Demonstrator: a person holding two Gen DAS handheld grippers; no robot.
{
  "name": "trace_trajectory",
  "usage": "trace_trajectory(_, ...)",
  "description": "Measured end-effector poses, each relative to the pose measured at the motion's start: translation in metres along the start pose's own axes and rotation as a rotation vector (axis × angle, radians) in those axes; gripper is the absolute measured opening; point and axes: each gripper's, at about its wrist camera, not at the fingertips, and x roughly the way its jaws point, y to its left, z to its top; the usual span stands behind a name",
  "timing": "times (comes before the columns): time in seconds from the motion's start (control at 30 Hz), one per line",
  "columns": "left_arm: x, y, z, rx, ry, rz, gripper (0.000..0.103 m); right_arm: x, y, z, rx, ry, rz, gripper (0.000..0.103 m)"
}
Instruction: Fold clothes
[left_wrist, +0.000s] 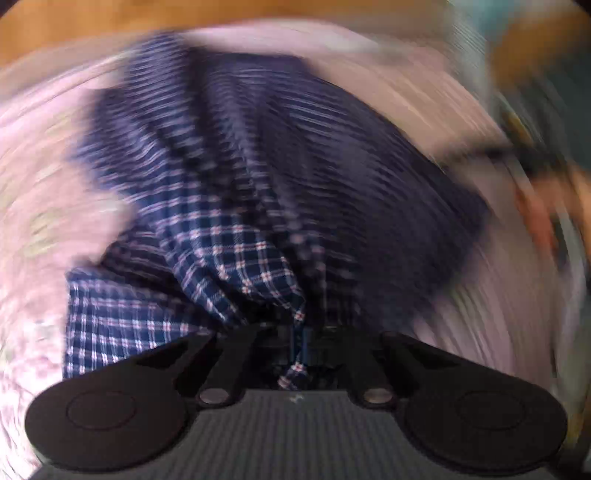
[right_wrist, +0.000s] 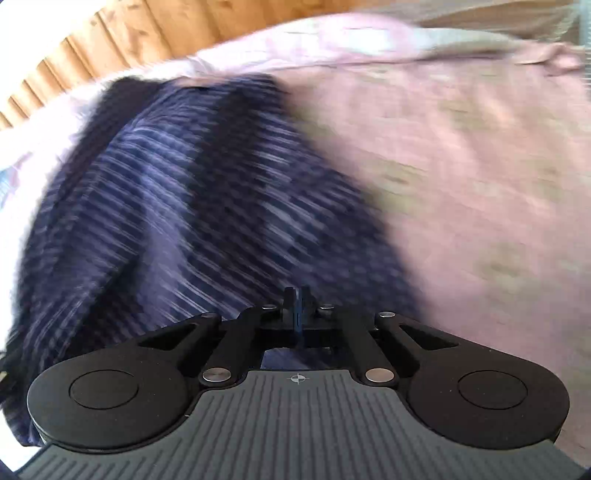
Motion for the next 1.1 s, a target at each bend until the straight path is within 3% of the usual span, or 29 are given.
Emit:
trace_trajectory(0.07, -0.001, -0.016, -0.016, 0.052, 0.046, -0.031, 0.005, 0.0, -0.042, -0.032, 0.03, 0.056, -0.083, 0.0)
trace_trajectory(0.1, -0.003, -0.015, -0.02, 0.046, 0.057, -0.048, 0.006, -0.003, -0.06, -0.043, 0.058, 0.054, -0.08, 0.0)
trace_trajectory(0.2, -0.027, 0.012, -0.023, -0.047, 0.04, -0.126, 0.022, -0.022, -0.083, -0.043, 0.11, 0.026, -0.081, 0.001)
trace_trajectory(0.27, -0.054, 0.041, -0.018, -0.126, -0.023, -0.142, 0.048, -0.035, -0.088, -0.034, 0.124, -0.022, -0.068, 0.011)
trace_trajectory(0.3, -0.067, 0.059, -0.012, -0.168, -0.067, -0.135, 0.055, -0.038, -0.088, -0.025, 0.141, -0.047, -0.025, 0.013)
trace_trajectory(0.33, -0.079, 0.077, -0.005, -0.214, -0.111, -0.128, 0.062, -0.039, -0.086, -0.016, 0.152, -0.072, 0.007, 0.031)
trace_trajectory(0.37, -0.088, 0.096, 0.003, -0.269, -0.156, -0.122, 0.065, -0.036, -0.08, -0.008, 0.15, -0.098, 0.023, 0.057)
trace_trajectory(0.43, -0.093, 0.133, 0.022, -0.397, -0.232, -0.08, 0.074, -0.024, -0.06, 0.008, 0.118, -0.142, 0.042, 0.079)
trace_trajectory(0.47, -0.088, 0.15, 0.033, -0.453, -0.257, -0.051, 0.082, -0.016, -0.051, 0.015, 0.098, -0.152, 0.049, 0.083)
trace_trajectory(0.5, -0.077, 0.163, 0.046, -0.486, -0.266, -0.018, 0.085, -0.003, -0.044, 0.02, 0.07, -0.141, 0.05, 0.083)
trace_trajectory(0.6, -0.026, 0.183, 0.093, -0.53, -0.233, 0.018, 0.085, 0.034, -0.021, 0.037, -0.014, -0.109, 0.053, 0.077)
trace_trajectory(0.63, -0.009, 0.186, 0.107, -0.531, -0.212, 0.03, 0.084, 0.044, -0.014, 0.042, -0.041, -0.099, 0.048, 0.055)
trace_trajectory(0.67, 0.006, 0.184, 0.118, -0.515, -0.183, 0.054, 0.07, 0.05, -0.008, 0.044, -0.068, -0.091, 0.03, 0.023)
trace_trajectory(0.7, 0.02, 0.183, 0.129, -0.499, -0.154, 0.077, 0.05, 0.052, -0.005, 0.045, -0.088, -0.091, 0.025, 0.014)
trace_trajectory(0.73, 0.03, 0.175, 0.136, -0.466, -0.135, 0.084, 0.007, 0.047, -0.005, 0.044, -0.095, -0.106, 0.042, 0.0)
trace_trajectory(0.8, 0.015, 0.135, 0.133, -0.298, -0.171, 0.041, 0.008, 0.022, -0.01, 0.039, -0.11, -0.15, 0.046, 0.0)
trace_trajectory(0.87, -0.004, 0.094, 0.111, -0.111, -0.168, -0.051, 0.007, 0.006, -0.023, 0.022, -0.123, -0.141, 0.011, 0.0)
trace_trajectory(0.97, -0.005, 0.044, 0.046, 0.097, -0.021, -0.068, 0.008, -0.005, -0.045, -0.009, -0.137, -0.077, -0.054, 0.0)
trace_trajectory(1.03, -0.008, 0.027, 0.009, 0.156, 0.02, -0.036, 0.009, -0.003, -0.058, -0.032, -0.128, -0.03, -0.04, 0.0)
trace_trajectory(1.1, -0.02, 0.024, -0.011, 0.147, -0.004, -0.014, 0.013, -0.01, -0.062, -0.043, -0.119, -0.02, -0.029, 0.0)
